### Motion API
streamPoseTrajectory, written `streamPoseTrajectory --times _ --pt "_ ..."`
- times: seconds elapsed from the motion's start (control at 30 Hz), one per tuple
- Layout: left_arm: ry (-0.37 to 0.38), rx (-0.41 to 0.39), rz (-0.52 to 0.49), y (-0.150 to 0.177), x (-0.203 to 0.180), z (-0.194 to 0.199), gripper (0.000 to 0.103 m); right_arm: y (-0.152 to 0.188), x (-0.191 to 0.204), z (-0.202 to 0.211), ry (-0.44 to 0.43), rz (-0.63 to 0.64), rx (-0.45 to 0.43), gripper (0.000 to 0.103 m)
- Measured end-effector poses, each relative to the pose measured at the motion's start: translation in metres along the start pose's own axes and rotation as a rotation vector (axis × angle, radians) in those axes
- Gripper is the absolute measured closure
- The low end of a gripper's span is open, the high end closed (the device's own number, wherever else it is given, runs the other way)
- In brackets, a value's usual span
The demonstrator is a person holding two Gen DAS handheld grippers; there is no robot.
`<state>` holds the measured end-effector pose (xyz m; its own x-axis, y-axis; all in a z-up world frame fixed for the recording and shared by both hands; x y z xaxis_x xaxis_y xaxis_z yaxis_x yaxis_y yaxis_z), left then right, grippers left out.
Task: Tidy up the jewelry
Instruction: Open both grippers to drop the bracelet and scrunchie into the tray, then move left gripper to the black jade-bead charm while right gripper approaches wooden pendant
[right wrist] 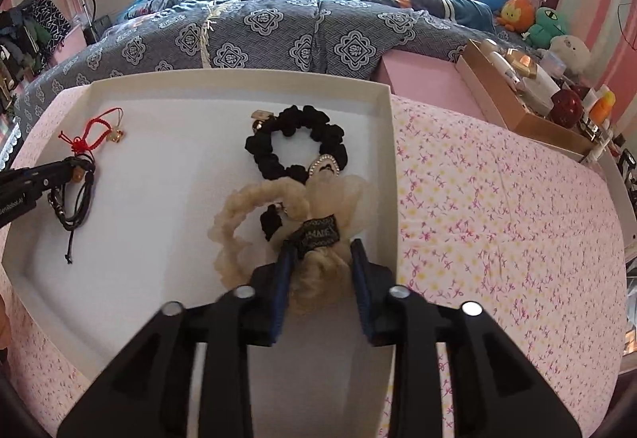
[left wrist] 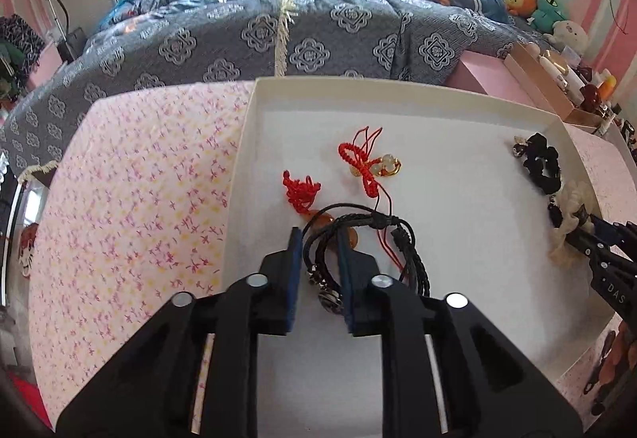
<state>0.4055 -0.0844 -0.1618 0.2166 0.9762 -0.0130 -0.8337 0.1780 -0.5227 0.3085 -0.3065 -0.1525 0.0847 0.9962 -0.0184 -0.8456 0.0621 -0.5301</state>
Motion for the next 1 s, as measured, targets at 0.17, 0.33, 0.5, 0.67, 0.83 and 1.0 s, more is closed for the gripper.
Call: streamPoseTrajectory --times 0.17,0.33,0.5,0.67,0.83,1.0 --pt "-0.001 -0.037 -0.003 -0.005 0.001 0.016 0.062 -0.003 0.006 0.006 -0.006 0.021 -0.014 0.055" --pt "-0.014 -0.077 -0.01 -0.009 0.0 0.032 0.04 -0.006 0.002 0.011 0.015 0.018 -0.02 0.044" --pt "-0.016 -0.083 -0.009 -0.001 0.001 0.045 0.026 -0.005 -0.002 0.019 -0.02 -0.016 -0.02 0.044" --pt "-0.009 -0.101 -0.01 0.012 0.002 0.067 0.017 -0.006 -0.002 0.042 -0.059 -0.043 -0.053 0.043" --pt "0.001 -0.127 -0.023 0.022 -0.001 0.099 0.012 -0.004 -0.007 0.073 -0.084 -0.062 -0.084 0.041" --pt "0.021 -0.155 -0.024 0.027 -0.006 0.138 0.009 0.0 -0.017 0.107 -0.097 -0.064 -0.124 0.039"
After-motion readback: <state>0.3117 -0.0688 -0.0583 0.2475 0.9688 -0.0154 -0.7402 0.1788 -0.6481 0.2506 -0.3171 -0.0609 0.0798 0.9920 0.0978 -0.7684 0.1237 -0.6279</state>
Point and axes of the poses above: each gripper's, at about its wrist camera, not at the fingertips, and z roughly against the way its jaws point, x to its left, y to its underside, the point moved 10 cm from there along -z, roughly the way its jaws point
